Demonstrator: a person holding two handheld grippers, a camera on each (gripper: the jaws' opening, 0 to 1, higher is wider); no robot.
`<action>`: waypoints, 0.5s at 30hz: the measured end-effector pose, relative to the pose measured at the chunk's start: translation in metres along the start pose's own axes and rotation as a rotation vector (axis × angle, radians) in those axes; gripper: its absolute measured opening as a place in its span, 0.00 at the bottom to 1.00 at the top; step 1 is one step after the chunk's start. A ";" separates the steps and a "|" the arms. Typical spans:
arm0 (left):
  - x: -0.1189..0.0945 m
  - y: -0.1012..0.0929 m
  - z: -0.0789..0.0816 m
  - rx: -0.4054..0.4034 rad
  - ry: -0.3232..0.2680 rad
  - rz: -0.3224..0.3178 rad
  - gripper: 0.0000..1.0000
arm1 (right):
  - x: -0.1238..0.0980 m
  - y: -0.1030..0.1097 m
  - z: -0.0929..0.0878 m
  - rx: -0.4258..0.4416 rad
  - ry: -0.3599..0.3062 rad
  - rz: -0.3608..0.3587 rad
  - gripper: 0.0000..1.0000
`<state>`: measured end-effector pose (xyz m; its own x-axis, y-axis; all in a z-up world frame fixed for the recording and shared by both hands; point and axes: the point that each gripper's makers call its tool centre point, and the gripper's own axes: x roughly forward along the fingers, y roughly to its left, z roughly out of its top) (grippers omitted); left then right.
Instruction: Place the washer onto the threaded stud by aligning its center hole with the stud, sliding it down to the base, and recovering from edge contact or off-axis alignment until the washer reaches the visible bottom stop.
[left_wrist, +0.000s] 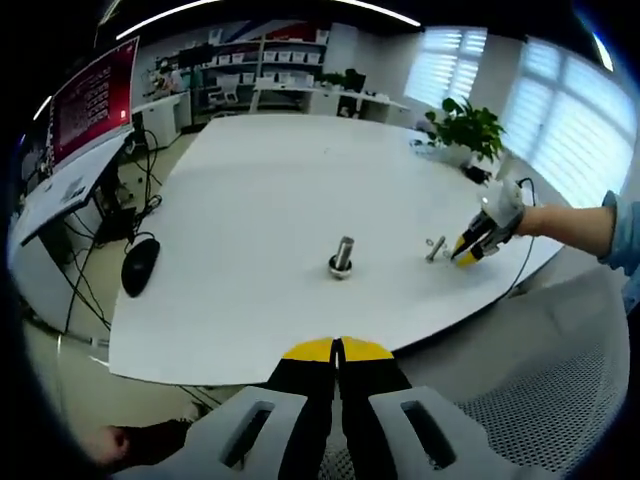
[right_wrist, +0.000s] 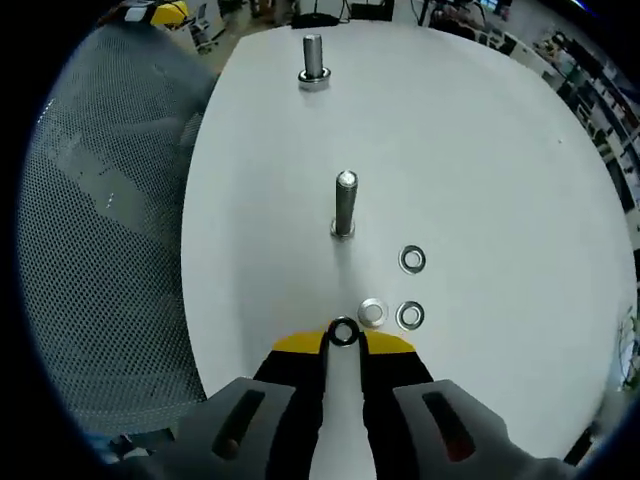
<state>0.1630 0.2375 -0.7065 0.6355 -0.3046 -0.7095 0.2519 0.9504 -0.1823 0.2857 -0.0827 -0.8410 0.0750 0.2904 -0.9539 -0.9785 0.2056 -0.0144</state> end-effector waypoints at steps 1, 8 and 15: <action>0.000 0.000 0.000 0.003 0.002 -0.001 0.00 | 0.000 0.001 0.000 -0.007 0.010 -0.001 0.15; -0.001 -0.004 0.003 0.024 -0.018 -0.022 0.00 | 0.002 0.001 0.001 -0.027 0.110 -0.009 0.16; 0.000 -0.011 0.004 0.056 -0.021 -0.060 0.00 | 0.003 0.004 0.001 -0.052 0.172 -0.035 0.15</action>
<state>0.1630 0.2272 -0.7020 0.6331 -0.3630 -0.6836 0.3306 0.9254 -0.1852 0.2826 -0.0801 -0.8431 0.0799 0.1187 -0.9897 -0.9847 0.1633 -0.0599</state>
